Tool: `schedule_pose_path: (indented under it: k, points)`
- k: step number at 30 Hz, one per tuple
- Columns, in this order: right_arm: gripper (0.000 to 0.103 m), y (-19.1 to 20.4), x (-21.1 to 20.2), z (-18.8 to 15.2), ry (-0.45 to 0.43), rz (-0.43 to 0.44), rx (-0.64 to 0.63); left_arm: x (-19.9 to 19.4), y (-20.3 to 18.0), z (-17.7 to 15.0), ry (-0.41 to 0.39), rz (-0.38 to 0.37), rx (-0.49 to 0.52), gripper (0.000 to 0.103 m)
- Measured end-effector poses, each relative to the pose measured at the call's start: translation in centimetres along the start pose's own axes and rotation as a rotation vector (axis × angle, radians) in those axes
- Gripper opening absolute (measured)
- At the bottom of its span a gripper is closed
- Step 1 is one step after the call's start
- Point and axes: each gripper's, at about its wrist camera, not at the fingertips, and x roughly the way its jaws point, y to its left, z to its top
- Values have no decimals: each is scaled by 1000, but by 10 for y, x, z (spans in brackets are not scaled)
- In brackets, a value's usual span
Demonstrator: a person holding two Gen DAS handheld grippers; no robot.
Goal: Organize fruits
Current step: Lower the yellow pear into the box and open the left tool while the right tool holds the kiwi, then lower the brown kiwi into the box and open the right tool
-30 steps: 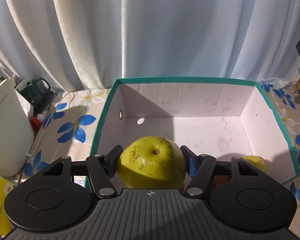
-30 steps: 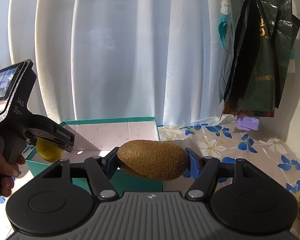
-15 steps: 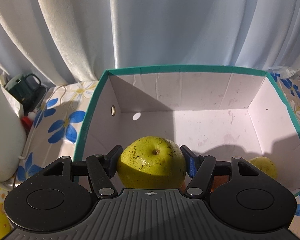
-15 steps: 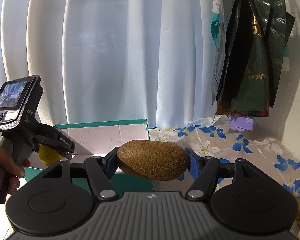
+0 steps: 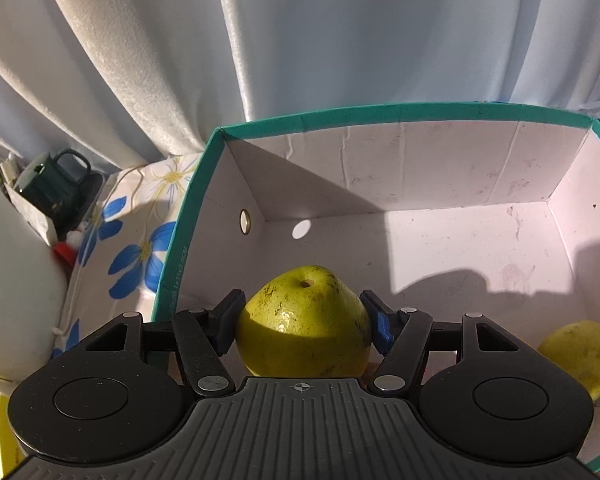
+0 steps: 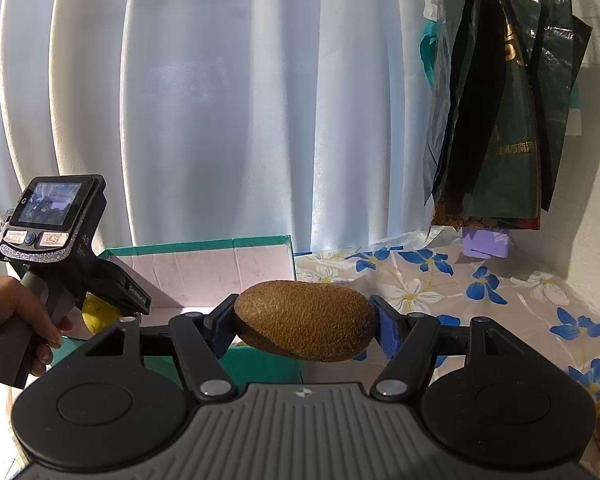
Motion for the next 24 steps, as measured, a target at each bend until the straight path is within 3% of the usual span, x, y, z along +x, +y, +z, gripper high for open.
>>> schedule_pose_path:
  k: [4, 9, 12, 15, 19, 22, 24]
  points:
    - [68, 0, 0, 0, 3, 3, -3, 0, 0, 1, -1, -4, -6, 68]
    - [68, 0, -1, 0, -2, 3, -7, -6, 4, 1, -15, -28, -26, 77]
    - [68, 0, -1, 1, -6, 0, -12, -30, 11, -5, -85, -53, -57, 86]
    - [68, 0, -1, 2, -9, -2, -22, -73, 22, -20, -217, -89, -91, 97]
    - [68, 3, -1, 4, -22, -2, -35, -128, 35, -59, -381, -63, -122, 100]
    - [68, 8, 1, 7, -30, -1, -62, -150, 43, -93, -420, -66, -159, 101]
    - [68, 12, 5, 8, -30, 1, -77, -152, 47, -113, -403, -70, -177, 101]
